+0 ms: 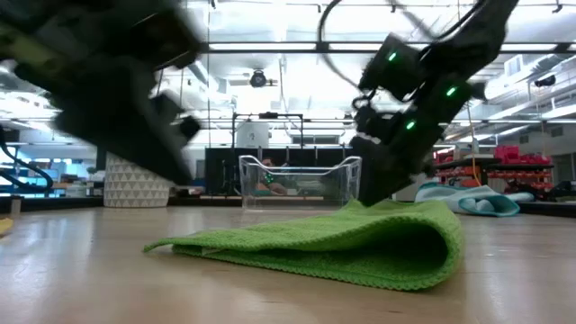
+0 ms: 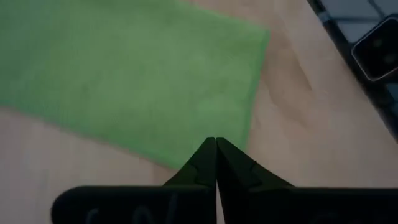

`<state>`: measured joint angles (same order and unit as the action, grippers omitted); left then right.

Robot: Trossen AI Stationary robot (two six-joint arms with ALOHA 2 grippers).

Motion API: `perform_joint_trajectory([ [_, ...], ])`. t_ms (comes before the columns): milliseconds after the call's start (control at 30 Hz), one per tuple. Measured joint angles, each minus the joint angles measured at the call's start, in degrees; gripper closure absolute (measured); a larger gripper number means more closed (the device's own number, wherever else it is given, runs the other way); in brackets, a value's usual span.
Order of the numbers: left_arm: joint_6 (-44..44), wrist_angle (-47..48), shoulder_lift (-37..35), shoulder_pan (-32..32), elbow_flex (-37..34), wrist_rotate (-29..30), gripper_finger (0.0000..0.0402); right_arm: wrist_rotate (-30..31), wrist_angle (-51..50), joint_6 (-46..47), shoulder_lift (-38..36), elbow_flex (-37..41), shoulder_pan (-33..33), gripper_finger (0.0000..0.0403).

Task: Fold microfiber towels
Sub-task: Fold the green microfiber cloth

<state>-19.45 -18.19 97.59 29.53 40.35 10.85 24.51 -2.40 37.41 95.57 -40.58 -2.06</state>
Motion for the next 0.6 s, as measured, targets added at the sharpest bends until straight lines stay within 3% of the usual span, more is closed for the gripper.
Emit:
perform_joint_trajectory([
  [200, -6.5, -9.3, -3.8, 4.6, -6.1, 7.9, 0.0387, -2.7, 4.8, -3.0, 4.3, -1.1, -2.4, 0.0400],
  [300, -7.8, -8.3, -5.1, 6.1, -8.1, 11.3, 0.0394, -4.4, 6.9, -6.9, 6.2, -3.1, -3.0, 0.0400],
  [600, -5.9, -17.4, -5.0, 5.7, -12.4, 13.4, 0.0392, -12.4, 6.9, -19.6, 13.7, -13.5, -4.3, 0.0400],
])
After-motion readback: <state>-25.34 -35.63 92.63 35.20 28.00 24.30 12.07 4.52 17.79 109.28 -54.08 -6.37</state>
